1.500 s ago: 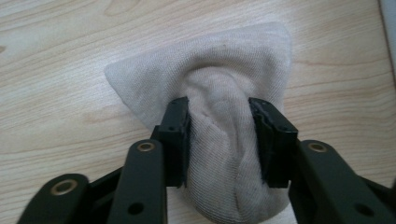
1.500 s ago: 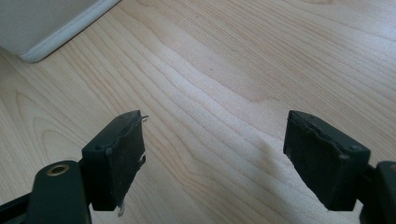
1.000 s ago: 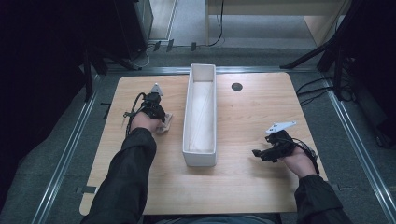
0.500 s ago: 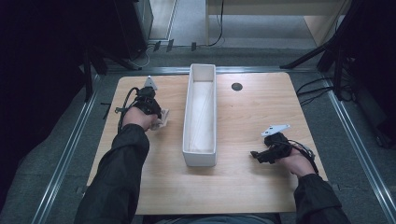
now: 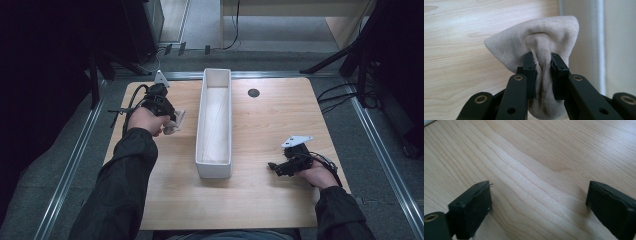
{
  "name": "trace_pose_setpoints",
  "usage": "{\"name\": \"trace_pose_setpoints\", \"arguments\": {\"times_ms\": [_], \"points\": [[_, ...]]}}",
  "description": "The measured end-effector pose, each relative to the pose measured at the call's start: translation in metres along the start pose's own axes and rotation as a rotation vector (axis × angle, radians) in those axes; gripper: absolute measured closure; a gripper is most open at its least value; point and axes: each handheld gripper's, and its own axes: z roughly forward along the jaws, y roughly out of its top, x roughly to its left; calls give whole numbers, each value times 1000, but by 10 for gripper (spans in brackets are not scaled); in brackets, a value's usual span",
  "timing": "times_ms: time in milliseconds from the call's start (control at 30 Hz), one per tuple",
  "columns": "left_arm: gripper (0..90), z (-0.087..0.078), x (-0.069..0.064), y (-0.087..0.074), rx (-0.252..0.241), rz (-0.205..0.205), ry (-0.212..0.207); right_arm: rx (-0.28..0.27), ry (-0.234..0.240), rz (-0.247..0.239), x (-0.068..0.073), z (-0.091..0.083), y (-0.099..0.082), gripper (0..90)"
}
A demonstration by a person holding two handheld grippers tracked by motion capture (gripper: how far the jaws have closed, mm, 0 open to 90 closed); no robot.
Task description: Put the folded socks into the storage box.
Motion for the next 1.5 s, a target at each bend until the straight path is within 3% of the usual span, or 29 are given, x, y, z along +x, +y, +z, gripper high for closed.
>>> {"name": "trace_pose_setpoints", "arguments": {"times_ms": [233, 400, 533, 867, 1067, 1333, 1500], "points": [[776, -9, -16, -2, -5, 29, -13, -29, 4, -4, 4, 4, -2, 2], [775, -19, -33, -5, -17, 62, -33, -99, 8, -1, 4, 6, -9, 0], [775, -22, -46, -8, -20, 84, -70, -99, 6, 2, 5, 6, -9, 0], [774, -30, -74, -20, -42, 138, -104, -98, 1, 7, 5, 5, -9, 0], [774, -24, -92, -29, -44, 171, -100, -97, 1, 7, 5, 5, -9, 0], [773, -5, -108, -43, -20, 178, -165, -96, 1, 6, 5, 5, -9, 0], [772, 9, -115, -53, 0, 184, -154, -94, 4, 9, 5, 5, -9, 0]]}}
